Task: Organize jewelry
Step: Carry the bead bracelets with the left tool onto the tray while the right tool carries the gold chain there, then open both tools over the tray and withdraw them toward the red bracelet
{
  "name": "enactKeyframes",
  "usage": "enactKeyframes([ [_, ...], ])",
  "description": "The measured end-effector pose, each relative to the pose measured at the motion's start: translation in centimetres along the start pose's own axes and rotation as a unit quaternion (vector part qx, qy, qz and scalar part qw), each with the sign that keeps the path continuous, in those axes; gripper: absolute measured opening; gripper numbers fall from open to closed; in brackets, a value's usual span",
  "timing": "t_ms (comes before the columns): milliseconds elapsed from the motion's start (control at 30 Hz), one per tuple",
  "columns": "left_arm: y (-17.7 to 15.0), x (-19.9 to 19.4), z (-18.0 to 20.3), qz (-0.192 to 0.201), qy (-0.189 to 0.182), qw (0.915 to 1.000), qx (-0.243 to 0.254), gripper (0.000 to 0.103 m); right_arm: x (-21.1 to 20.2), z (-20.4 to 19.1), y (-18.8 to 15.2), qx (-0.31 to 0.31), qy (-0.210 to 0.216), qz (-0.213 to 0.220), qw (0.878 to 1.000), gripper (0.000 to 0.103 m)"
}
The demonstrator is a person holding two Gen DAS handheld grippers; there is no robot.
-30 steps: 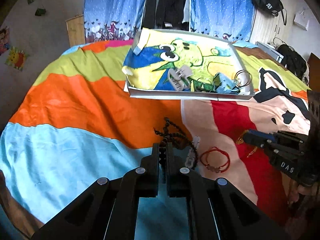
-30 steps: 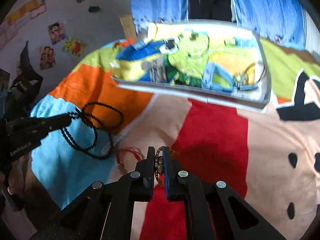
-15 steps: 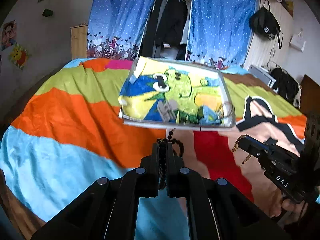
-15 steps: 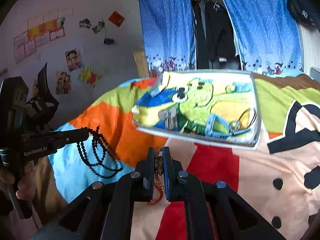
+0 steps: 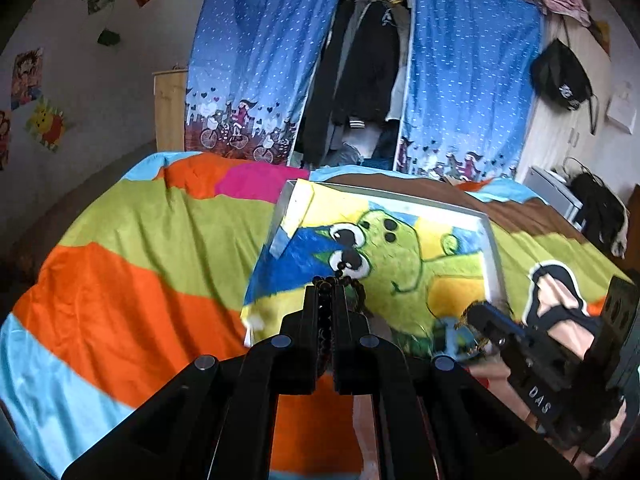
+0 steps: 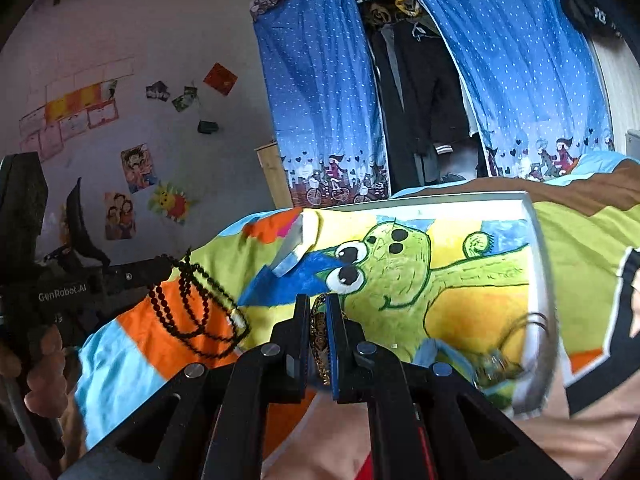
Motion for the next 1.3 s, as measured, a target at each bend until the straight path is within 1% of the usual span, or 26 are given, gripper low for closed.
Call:
enactKeyframes([
  [133,-0.6,4.2,-0.9,-0.022,0.002,0.9997,-0.012,0.003,2.9,1.4,-1.2,-0.004,-0.012,-0.021,1.0,0.008],
  [233,-2.2,6.7,-1.3,-0.048,0.006,0.9987,-0.015,0.003,4.7,2.6,-2.9,0.003,-0.017,-0.05,0.999,0.008],
  [333,-3.9,8.6,-1.7,-0.074,0.01,0.9971,-0.016,0.003,5.7,3.4,-4.5,0.005,-0.025,-0.077,0.997,0.008],
  [467,-5.5,9.8,-2.1,-0.095,0.012,0.9951,-0.022,0.003,6.1,4.1,-5.8,0.01,-0.03,-0.099,0.995,0.008],
  [700,-6.5,10.4,-2.5,-0.128,0.023,0.9912,-0.027,0.004,6.1,4.5,-6.3,0.007,-0.043,-0.111,0.993,0.009],
  [767,-6.6,10.1,-2.5,-0.135,0.025,0.99,-0.032,0.006,5.9,4.6,-6.2,0.004,-0.048,-0.112,0.993,0.009],
  [800,-6.6,10.0,-2.4,-0.139,0.027,0.9894,-0.033,0.014,5.9,4.6,-6.1,0.003,-0.05,-0.112,0.992,0.012],
  [833,-6.5,9.8,-2.4,-0.142,0.029,0.9889,-0.034,0.029,5.7,4.6,-5.9,-0.001,-0.053,-0.109,0.993,0.014],
  [867,-6.3,9.4,-2.4,-0.14,0.031,0.9891,-0.037,0.038,5.4,4.5,-5.7,-0.004,-0.052,-0.104,0.993,0.018],
  [900,-6.0,9.0,-2.4,-0.134,0.032,0.9896,-0.04,0.05,5.1,4.4,-5.4,-0.008,-0.053,-0.099,0.994,0.024],
  [933,-5.6,8.2,-2.4,-0.12,0.032,0.9912,-0.045,0.055,5.0,4.3,-5.2,-0.011,-0.055,-0.095,0.994,0.027],
  [967,-5.2,7.4,-2.3,-0.106,0.029,0.9927,-0.051,0.056,4.4,4.2,-4.7,-0.015,-0.059,-0.085,0.995,0.034],
  [1033,-4.6,6.3,-2.1,-0.094,0.026,0.9938,-0.055,0.06,3.3,4.0,-3.8,-0.019,-0.063,-0.069,0.995,0.038],
  [1067,-4.3,5.6,-2.0,-0.088,0.028,0.9941,-0.057,0.062,3.0,3.9,-3.4,-0.021,-0.066,-0.064,0.996,0.042],
  [1100,-4.1,5.1,-1.9,-0.083,0.03,0.9944,-0.058,0.065,2.2,3.7,-2.8,-0.024,-0.071,-0.053,0.996,0.048],
  [1133,-3.8,4.2,-1.8,-0.074,0.033,0.9949,-0.059,0.069,1.8,3.6,-2.4,-0.026,-0.073,-0.047,0.996,0.051],
  [1167,-3.6,3.6,-1.7,-0.067,0.035,0.9953,-0.061,0.071,0.8,3.4,-1.8,-0.03,-0.077,-0.034,0.996,0.058],
  [1200,-3.3,2.7,-1.5,-0.059,0.039,0.9955,-0.063,0.077,0.2,3.2,-1.4,-0.033,-0.078,-0.026,0.996,0.065],
  [1233,-3.1,1.8,-1.4,-0.049,0.044,0.9958,-0.064,0.081,-0.8,2.8,-0.8,-0.037,-0.078,-0.013,0.996,0.068],
  [1267,-2.9,0.8,-1.2,-0.037,0.048,0.996,-0.065,0.084,-1.6,2.5,-0.4,-0.04,-0.077,-0.003,0.996,0.071],
  [1300,-2.6,0.0,-1.1,-0.026,0.051,0.9963,-0.065,0.088,-2.4,2.2,0.1,-0.043,-0.075,0.005,0.996,0.076],
])
Point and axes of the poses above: each gripper's, at about its wrist camera, not at the fingertips, and x roughly the way its jaws point, z to its right, y to its top, the point moved 6 cm from there along x, roughly the way its jaws point, and after that the axes turned 5 degrees about z, right-handed, at the moved point
